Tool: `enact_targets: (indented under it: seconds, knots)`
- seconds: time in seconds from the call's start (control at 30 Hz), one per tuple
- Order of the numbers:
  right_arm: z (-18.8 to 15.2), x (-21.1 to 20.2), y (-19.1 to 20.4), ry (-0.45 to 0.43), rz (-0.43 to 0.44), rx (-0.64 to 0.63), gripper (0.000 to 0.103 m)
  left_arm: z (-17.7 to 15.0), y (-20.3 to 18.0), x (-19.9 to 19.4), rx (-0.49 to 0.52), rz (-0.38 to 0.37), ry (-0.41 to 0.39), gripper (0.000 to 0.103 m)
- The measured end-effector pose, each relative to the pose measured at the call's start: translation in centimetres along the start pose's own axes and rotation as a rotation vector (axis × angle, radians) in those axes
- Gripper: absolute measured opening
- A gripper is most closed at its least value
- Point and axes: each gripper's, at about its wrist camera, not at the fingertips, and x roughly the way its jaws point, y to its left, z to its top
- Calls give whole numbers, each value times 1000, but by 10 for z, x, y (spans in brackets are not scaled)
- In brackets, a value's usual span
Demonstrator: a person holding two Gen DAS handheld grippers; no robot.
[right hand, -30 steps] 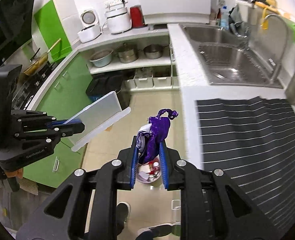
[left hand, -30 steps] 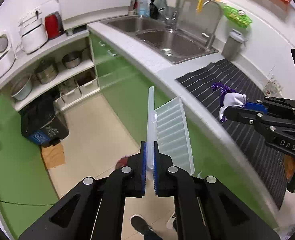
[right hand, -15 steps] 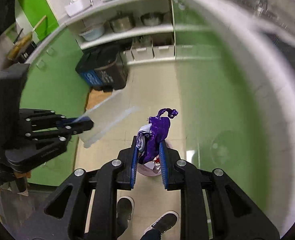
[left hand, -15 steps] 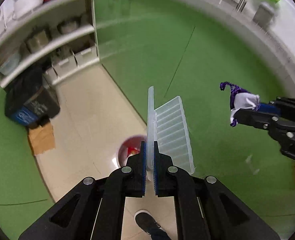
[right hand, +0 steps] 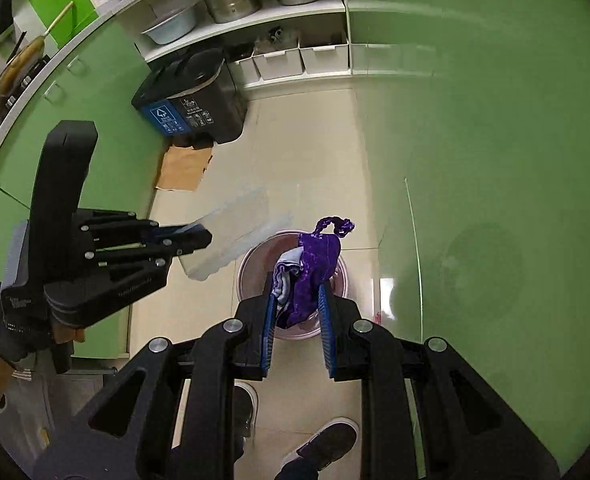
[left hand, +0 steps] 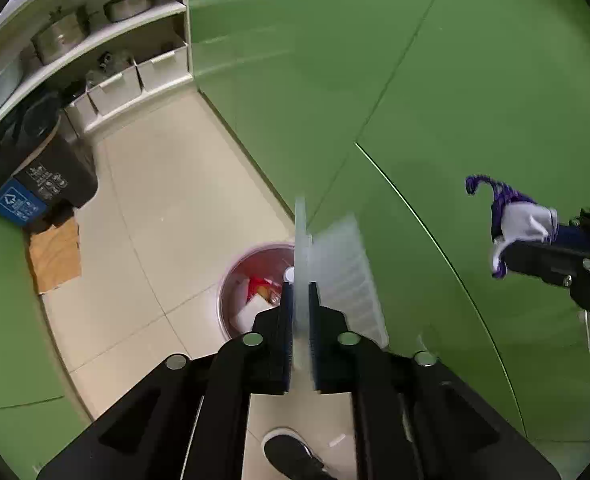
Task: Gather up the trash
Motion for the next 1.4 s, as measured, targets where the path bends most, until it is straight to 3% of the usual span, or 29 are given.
enact_targets:
  seconds: [0.03,0.07,0.1,0.67,1.2,1.23,1.3,1.33,1.37,1.4]
  knots:
    - [1,2,-1,0,0,1,19,1,1,1,-6,2,-6,49]
    - [2,3,0,-1,1,1,19,1,2,0,-10,7,-21,89]
    - [1,3,-1,-2,1,1,19,1,2,0,-12,10,-42,98]
    - [-2,9,7,4,13,-24,19,-5,25,-30,-65,31,-88,97]
    - [8,63,32,31,62,-95,23,-25,72,-38,-138,67,-110,97]
    - [9,65,32,29,60,-96,27,-26,75,-37,-143,69,-109,97]
    - [10,69,31,23,58,-93,50,-26,80,-36,-149,72,-111,97]
    - [11,70,31,19,58,-91,76,-26,81,-36,-150,73,-111,97]
    - [11,71,31,14,62,-88,93,-26,83,-36,-152,75,-112,97]
    - [11,72,31,14,58,-86,94,-26,84,-36,-153,76,-113,97]
